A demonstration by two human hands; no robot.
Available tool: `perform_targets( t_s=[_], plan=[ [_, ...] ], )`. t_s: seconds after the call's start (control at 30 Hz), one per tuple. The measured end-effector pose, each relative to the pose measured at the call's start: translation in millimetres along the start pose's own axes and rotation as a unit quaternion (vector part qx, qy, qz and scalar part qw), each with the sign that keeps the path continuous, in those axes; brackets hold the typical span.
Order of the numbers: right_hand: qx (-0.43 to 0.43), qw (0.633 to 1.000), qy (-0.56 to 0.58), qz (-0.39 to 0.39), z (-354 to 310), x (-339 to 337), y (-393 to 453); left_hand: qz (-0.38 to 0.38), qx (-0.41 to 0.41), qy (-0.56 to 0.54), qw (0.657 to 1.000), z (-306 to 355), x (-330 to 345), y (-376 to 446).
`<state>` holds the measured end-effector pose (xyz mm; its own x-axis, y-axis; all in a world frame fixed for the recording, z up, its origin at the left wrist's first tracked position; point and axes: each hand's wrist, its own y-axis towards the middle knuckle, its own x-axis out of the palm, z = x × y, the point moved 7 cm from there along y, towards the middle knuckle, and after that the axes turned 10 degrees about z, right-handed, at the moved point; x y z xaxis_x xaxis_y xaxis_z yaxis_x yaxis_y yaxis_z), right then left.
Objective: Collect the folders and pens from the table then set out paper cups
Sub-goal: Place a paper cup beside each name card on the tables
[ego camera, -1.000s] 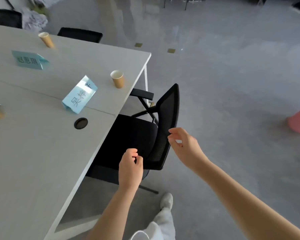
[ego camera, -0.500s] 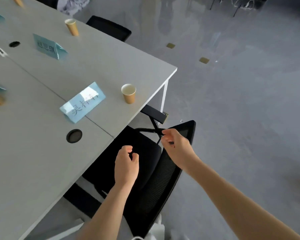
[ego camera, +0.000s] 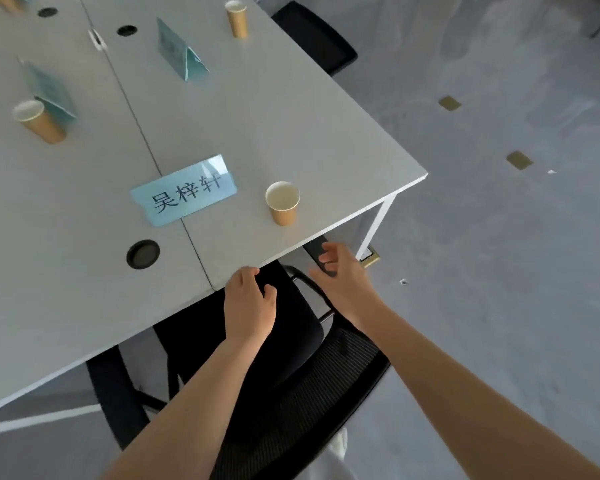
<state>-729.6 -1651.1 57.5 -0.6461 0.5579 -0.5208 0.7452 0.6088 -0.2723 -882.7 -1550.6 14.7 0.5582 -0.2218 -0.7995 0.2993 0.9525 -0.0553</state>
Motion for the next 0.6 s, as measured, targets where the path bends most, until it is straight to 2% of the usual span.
perform_targets(
  t_s=[0.23,0.43,0.5,0.6],
  plan=[
    [0.006,0.998,-0.024,-0.053,-10,34,86,0.057,-0.066,0.033,0.996,-28,4,71],
    [-0.009,0.998,-0.033,-0.060,-10,70,148,0.051,-0.077,0.088,0.992,-48,29,126],
    [-0.028,0.998,-0.037,-0.052,-9,80,164,0.057,-0.036,0.103,0.992,-53,36,142],
    [-0.056,0.997,-0.030,-0.037,-9,91,181,0.034,0.116,0.162,0.979,-54,48,160]
  ],
)
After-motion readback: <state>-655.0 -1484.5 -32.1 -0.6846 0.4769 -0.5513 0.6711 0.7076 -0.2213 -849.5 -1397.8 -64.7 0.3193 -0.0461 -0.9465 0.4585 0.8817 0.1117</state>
